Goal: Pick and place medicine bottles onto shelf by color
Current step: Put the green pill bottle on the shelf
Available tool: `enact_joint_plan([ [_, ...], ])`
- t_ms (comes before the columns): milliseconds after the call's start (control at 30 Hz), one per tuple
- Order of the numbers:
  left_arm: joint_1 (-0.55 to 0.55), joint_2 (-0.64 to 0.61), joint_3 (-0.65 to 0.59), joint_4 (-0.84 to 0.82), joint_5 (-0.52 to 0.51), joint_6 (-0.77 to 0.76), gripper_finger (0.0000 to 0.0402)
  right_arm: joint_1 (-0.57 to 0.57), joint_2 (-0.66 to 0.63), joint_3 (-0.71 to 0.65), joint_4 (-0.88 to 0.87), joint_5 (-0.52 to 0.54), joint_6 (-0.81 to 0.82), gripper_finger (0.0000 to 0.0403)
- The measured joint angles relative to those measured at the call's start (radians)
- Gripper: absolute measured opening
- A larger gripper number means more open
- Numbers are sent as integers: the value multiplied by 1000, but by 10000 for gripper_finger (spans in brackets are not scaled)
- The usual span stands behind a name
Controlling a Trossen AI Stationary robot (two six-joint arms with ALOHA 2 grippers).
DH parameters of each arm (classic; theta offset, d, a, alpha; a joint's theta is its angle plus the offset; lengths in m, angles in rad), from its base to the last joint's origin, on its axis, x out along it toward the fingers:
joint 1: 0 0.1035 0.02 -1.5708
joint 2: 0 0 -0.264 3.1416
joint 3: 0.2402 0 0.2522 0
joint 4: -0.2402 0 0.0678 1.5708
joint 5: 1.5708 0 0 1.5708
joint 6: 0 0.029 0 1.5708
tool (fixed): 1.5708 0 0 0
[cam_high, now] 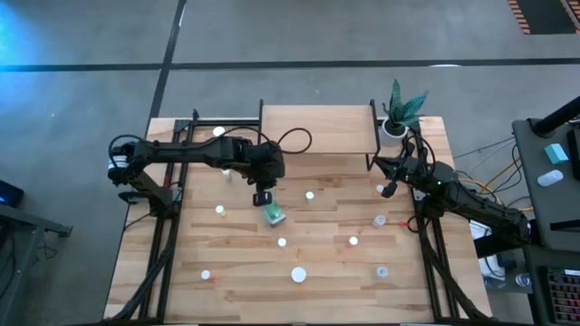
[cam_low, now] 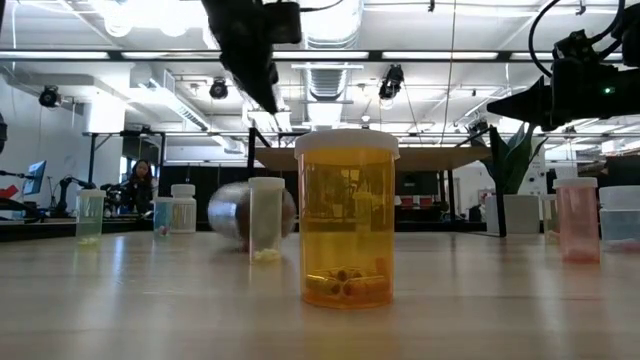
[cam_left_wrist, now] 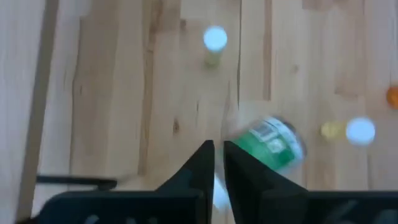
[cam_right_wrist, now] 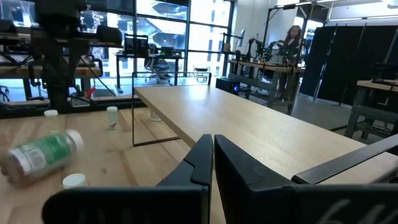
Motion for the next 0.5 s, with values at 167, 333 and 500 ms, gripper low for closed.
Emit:
enact_joint_plan([
  [167,-5,-34,-26,-61,-6,74,10,0,0,0,0,0,0,9],
  [333,-4,-110,-137,-4,8,156,2,0,0,0,0,0,0,9],
  [500,-4,-190,-289,100,26,36,11,0,0,0,0,0,0,9],
])
